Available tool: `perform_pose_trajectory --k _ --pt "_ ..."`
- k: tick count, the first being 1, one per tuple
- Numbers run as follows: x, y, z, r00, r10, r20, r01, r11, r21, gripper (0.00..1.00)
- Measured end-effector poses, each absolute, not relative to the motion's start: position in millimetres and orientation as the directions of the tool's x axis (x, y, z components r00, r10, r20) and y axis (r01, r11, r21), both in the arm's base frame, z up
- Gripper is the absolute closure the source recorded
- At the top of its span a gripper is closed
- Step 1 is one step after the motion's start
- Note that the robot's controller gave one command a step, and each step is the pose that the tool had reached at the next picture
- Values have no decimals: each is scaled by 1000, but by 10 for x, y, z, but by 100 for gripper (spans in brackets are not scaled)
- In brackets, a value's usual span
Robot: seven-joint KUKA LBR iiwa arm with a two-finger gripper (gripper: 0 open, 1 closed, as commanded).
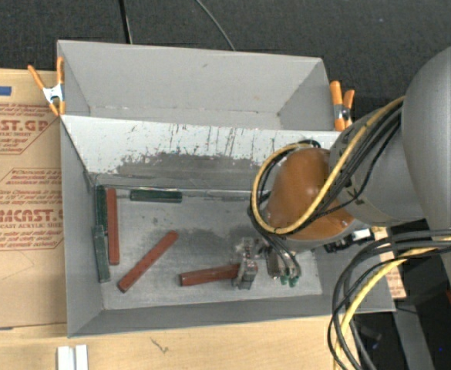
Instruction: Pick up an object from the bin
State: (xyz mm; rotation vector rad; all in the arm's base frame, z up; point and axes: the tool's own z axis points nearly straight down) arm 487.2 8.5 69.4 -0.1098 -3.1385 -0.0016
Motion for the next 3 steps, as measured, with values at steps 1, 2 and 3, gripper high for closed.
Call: perform_pose_trajectory --k 1,2,3 --pt "4872 84 694 -998 70 1 70 998 1 100" --pt "5001 190 1075 -999 45 4 45 999 0 100" --pt "4997 145 1730 -999 44 5 44 999 1 100"
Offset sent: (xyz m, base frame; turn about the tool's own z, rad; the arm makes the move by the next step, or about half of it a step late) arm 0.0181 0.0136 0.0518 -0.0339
